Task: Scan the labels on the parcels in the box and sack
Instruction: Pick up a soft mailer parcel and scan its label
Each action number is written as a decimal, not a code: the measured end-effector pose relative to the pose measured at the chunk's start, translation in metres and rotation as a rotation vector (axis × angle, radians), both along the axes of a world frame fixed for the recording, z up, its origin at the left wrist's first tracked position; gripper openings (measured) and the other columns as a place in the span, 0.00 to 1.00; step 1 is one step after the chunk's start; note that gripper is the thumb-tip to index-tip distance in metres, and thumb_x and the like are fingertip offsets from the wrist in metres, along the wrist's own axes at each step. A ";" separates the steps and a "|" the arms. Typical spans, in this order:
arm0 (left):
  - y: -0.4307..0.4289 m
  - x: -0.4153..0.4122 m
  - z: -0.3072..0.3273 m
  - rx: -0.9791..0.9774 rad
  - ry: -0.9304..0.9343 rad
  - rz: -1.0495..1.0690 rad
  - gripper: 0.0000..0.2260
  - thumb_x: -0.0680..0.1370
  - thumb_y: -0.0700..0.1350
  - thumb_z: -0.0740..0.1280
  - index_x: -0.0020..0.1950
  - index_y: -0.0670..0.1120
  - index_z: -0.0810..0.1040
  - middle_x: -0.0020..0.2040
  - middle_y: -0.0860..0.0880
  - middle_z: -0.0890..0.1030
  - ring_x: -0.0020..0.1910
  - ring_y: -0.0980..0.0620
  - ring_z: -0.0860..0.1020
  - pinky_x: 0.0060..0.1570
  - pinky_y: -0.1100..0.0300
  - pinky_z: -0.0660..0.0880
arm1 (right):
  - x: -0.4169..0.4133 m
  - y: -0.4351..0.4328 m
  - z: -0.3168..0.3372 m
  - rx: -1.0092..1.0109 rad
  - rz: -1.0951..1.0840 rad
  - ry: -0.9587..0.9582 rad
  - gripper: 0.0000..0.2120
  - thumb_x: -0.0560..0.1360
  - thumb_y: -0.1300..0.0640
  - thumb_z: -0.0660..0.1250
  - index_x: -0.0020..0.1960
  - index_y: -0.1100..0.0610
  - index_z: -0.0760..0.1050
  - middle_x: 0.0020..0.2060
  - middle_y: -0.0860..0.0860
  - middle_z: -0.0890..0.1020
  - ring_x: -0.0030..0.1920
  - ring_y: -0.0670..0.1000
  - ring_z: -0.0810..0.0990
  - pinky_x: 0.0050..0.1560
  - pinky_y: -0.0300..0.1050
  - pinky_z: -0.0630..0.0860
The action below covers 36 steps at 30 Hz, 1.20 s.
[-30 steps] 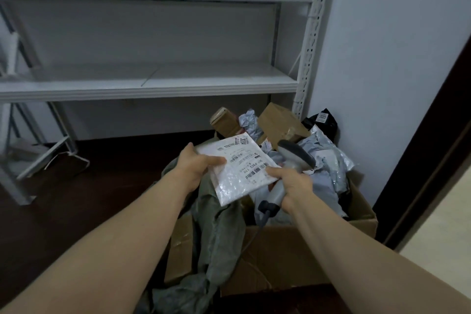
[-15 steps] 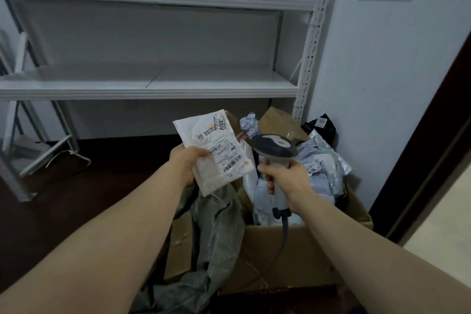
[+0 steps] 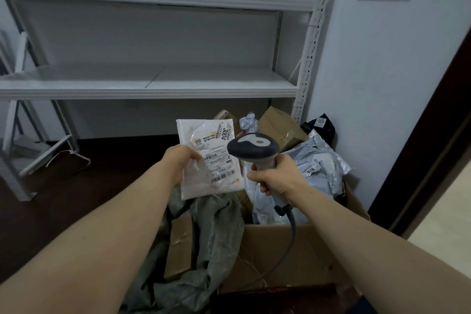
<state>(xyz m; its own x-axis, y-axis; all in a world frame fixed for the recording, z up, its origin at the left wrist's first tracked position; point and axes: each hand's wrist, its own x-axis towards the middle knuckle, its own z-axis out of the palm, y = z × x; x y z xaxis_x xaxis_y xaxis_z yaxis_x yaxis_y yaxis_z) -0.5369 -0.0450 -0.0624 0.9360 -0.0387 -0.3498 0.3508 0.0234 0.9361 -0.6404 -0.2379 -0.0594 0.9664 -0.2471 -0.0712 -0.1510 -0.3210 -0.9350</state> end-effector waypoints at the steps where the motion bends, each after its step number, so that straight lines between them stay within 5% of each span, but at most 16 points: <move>1: 0.001 0.000 0.001 0.034 -0.006 -0.015 0.10 0.71 0.28 0.63 0.47 0.40 0.77 0.50 0.40 0.81 0.48 0.39 0.80 0.49 0.42 0.78 | 0.001 -0.001 0.000 -0.030 0.003 -0.001 0.10 0.69 0.65 0.72 0.48 0.63 0.75 0.31 0.54 0.78 0.23 0.48 0.73 0.25 0.39 0.72; 5: 0.006 0.000 0.006 0.165 -0.063 -0.034 0.08 0.74 0.29 0.62 0.42 0.40 0.75 0.42 0.42 0.79 0.39 0.44 0.78 0.38 0.53 0.75 | 0.001 -0.005 0.001 -0.102 0.012 -0.026 0.08 0.69 0.66 0.72 0.41 0.60 0.73 0.29 0.53 0.77 0.23 0.47 0.73 0.24 0.38 0.72; 12: 0.012 0.004 0.010 0.248 -0.088 -0.023 0.07 0.74 0.30 0.62 0.41 0.41 0.74 0.42 0.44 0.78 0.40 0.46 0.75 0.36 0.55 0.71 | -0.002 -0.012 -0.004 -0.234 0.051 -0.014 0.08 0.68 0.67 0.71 0.38 0.58 0.73 0.31 0.53 0.78 0.23 0.45 0.74 0.25 0.36 0.72; 18: 0.018 0.008 0.010 0.259 -0.079 -0.010 0.07 0.72 0.31 0.62 0.43 0.41 0.75 0.45 0.43 0.79 0.48 0.41 0.77 0.46 0.50 0.73 | -0.002 -0.011 -0.007 -0.270 0.054 -0.037 0.09 0.67 0.67 0.71 0.38 0.56 0.74 0.31 0.53 0.78 0.26 0.48 0.75 0.29 0.40 0.73; 31: 0.021 0.012 0.007 0.274 -0.074 0.014 0.05 0.71 0.32 0.63 0.42 0.41 0.74 0.51 0.40 0.78 0.52 0.38 0.77 0.48 0.49 0.73 | 0.000 -0.011 -0.005 -0.328 0.067 -0.086 0.09 0.66 0.66 0.71 0.34 0.55 0.73 0.29 0.51 0.77 0.29 0.48 0.76 0.32 0.41 0.74; 36: 0.022 0.013 0.001 0.300 -0.083 0.060 0.06 0.72 0.32 0.63 0.46 0.40 0.75 0.49 0.40 0.78 0.51 0.39 0.77 0.50 0.48 0.75 | 0.000 -0.010 -0.008 -0.257 0.073 -0.037 0.07 0.67 0.66 0.71 0.39 0.59 0.74 0.30 0.53 0.78 0.23 0.45 0.74 0.25 0.37 0.72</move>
